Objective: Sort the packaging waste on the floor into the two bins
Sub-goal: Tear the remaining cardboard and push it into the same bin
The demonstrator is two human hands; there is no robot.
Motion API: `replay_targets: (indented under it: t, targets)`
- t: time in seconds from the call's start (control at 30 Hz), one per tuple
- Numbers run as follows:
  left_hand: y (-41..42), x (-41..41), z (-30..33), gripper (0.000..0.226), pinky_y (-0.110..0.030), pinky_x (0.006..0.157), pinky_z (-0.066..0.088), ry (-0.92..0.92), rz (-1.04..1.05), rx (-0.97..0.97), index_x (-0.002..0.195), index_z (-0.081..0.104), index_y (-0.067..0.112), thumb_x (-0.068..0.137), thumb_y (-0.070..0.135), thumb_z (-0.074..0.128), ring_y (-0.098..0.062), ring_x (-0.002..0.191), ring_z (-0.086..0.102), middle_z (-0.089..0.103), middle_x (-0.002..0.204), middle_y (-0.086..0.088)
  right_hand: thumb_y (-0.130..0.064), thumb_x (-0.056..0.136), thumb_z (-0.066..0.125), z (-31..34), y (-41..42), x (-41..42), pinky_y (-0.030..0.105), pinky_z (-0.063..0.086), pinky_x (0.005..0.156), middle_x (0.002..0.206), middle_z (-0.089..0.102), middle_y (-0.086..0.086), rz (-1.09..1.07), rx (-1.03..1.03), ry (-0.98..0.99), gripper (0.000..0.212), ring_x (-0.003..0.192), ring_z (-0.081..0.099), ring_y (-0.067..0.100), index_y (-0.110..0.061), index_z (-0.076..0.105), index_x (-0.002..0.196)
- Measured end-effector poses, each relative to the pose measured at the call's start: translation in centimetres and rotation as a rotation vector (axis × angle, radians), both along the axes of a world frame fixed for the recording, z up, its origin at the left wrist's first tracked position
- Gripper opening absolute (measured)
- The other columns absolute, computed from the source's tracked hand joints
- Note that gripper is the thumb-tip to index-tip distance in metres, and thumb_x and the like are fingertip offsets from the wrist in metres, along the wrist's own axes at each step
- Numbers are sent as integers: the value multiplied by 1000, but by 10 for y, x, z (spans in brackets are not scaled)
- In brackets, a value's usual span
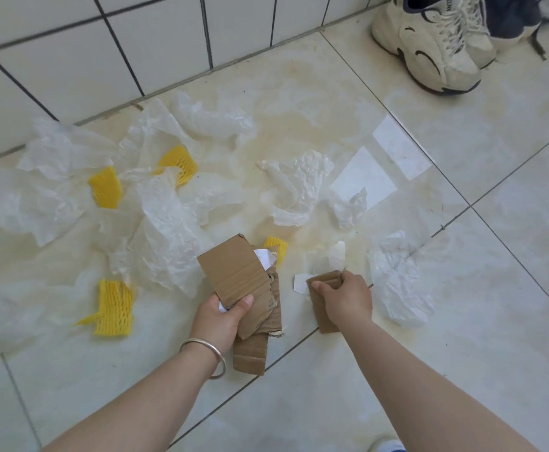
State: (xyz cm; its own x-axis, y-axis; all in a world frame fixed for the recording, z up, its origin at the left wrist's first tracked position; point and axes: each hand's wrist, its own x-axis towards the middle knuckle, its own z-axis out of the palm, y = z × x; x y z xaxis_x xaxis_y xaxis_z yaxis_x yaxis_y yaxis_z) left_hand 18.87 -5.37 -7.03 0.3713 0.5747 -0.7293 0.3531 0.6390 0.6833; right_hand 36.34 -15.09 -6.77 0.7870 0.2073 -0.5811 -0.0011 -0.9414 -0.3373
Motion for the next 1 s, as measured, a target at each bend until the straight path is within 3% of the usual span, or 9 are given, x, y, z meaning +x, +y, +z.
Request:
replay_targets:
  t: [0.17,0.23,0.43,0.6,0.63,0.7,0.8,0.9,1.0]
  targets:
    - [16,-18,13,21,-47,99,48,-16,64,45,85,66,25,65,26,69,-26,100,66,71,96,3,-33,90,57,21,12,-25,36,49,81,96,63,2,-455,483,248,16,90,58,22,-18,62,91]
    - [23,-26,20,20,-44,99,48,-29,94,60,85,66,25,66,23,71,-25,100,66,71,95,5,-34,90,58,32,24,-38,35,48,86,94,65,-2,-502,573,392,14,93,60,20,-21,64,87]
    - [43,-57,48,19,-35,87,52,3,62,167,84,62,25,83,7,66,-19,87,66,70,89,4,-30,88,61,61,72,-97,44,50,94,104,72,7,-190,644,632,21,102,67,25,-15,70,101]
    - [66,-97,71,25,-18,78,51,-47,-23,250,98,59,22,75,16,68,-13,89,66,70,90,7,-31,87,64,83,112,-139,50,54,81,92,71,3,14,635,523,11,89,67,26,-21,66,91]
    - [70,-105,75,25,-13,72,50,-62,-36,252,94,57,27,76,12,66,-9,84,64,68,83,13,-30,87,63,88,120,-149,48,55,77,87,69,2,64,624,477,9,83,66,24,-21,64,87]
    - [79,-120,78,27,-22,70,51,-102,-36,228,92,57,29,72,11,62,-11,74,61,65,69,16,-27,88,62,97,133,-169,40,54,72,80,64,-2,127,638,425,10,76,62,20,-22,59,81]
    - [92,-136,82,41,-46,90,52,-115,57,196,104,60,29,63,31,62,-23,93,67,71,90,6,-24,92,55,106,149,-195,20,45,60,73,57,-4,211,636,368,20,68,55,12,-20,48,74]
    - [101,-144,89,47,-33,90,52,-39,82,319,114,57,24,73,47,61,-16,102,66,71,104,3,-19,97,44,111,162,-221,12,41,55,78,53,-4,279,652,375,22,70,51,6,-23,39,76]
    - [111,-154,104,28,-16,71,46,95,169,435,111,53,17,88,32,58,-14,93,64,67,99,5,-10,97,42,124,172,-241,1,39,52,83,52,-6,335,704,376,25,77,52,8,-26,35,79]
